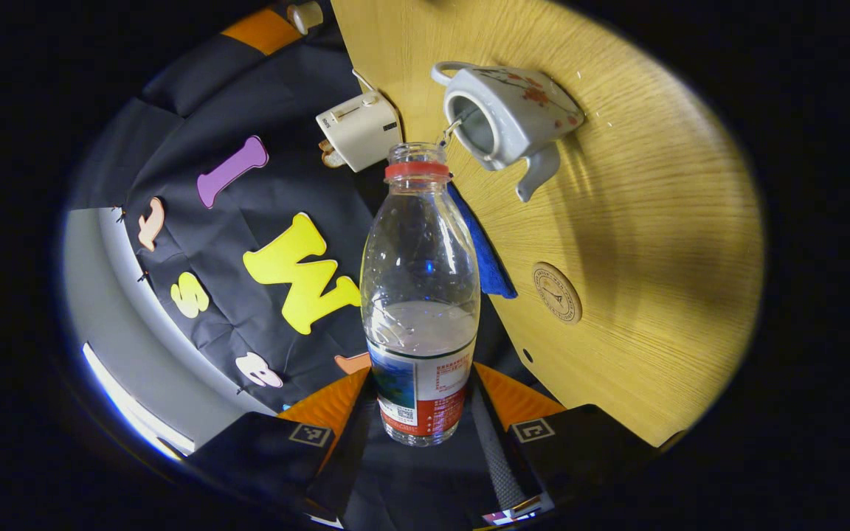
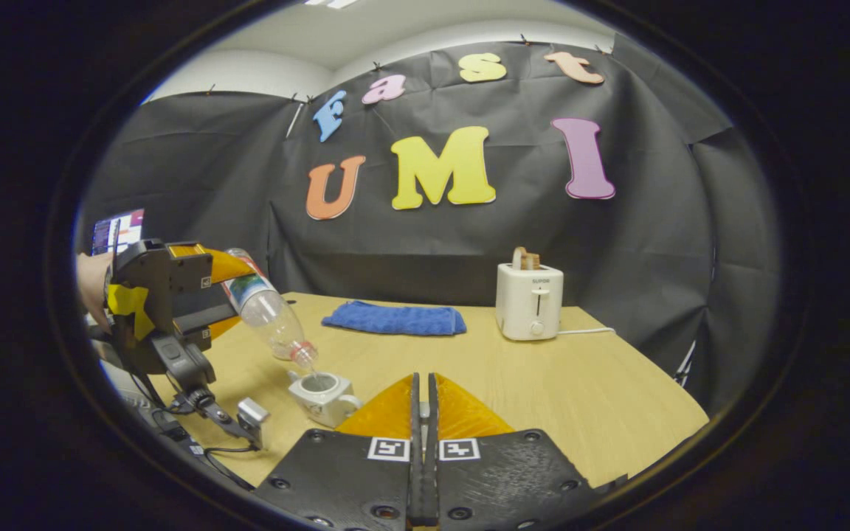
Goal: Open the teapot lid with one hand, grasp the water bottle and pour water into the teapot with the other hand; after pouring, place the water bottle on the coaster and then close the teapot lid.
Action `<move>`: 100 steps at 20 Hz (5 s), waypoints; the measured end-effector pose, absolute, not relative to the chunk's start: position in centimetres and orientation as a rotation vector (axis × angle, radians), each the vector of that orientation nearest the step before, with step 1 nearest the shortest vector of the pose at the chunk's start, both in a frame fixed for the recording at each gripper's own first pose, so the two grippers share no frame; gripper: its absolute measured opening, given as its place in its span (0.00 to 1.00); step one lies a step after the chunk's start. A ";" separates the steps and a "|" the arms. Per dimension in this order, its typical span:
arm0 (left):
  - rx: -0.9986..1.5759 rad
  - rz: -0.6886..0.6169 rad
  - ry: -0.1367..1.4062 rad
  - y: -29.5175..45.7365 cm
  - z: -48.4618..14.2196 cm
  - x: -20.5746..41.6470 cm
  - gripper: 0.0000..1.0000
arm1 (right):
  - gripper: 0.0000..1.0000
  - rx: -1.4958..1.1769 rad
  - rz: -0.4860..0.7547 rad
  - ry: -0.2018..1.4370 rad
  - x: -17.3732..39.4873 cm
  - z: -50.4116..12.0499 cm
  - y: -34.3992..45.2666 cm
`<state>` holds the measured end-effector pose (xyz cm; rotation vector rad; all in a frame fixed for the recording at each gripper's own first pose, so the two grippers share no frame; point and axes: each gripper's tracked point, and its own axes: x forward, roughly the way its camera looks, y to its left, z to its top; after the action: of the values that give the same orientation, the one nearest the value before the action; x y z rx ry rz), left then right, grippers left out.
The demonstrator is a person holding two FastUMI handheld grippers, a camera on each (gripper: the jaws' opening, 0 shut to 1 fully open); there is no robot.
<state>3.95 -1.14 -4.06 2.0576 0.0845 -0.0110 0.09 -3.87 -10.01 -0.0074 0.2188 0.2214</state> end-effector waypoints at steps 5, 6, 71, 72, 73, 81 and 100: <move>2.084 -0.008 0.090 -1.1 -3.8 4.0 0.74 | 0.00 -0.006 0.223 0.218 0.1 -9.9 -3.8; 2.088 -0.007 0.091 -1.2 -3.7 4.0 0.73 | 0.00 -0.006 0.223 0.218 0.1 -10.0 -3.8; -0.029 -0.205 0.300 2.6 -13.3 15.5 0.96 | 0.00 -0.052 0.220 0.253 -0.2 -10.1 -0.5; -0.039 -0.193 0.309 2.8 -13.5 15.1 0.99 | 0.00 -0.051 0.223 0.251 -0.3 -10.0 -0.2; -0.058 -0.190 0.314 2.8 -13.5 14.6 0.99 | 0.00 -0.052 0.227 0.246 -0.3 -9.9 0.1; -0.033 -0.065 0.251 7.2 -11.5 7.0 1.00 | 0.00 -0.030 0.333 0.188 2.0 -8.5 5.3; -0.010 0.056 0.118 11.0 -6.9 -3.1 0.99 | 0.00 0.000 0.422 0.226 6.5 -13.4 10.7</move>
<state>-3.14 10.95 -6.95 -0.0103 0.1177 0.0556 6.53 10.68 -13.41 0.0002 0.2261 0.4219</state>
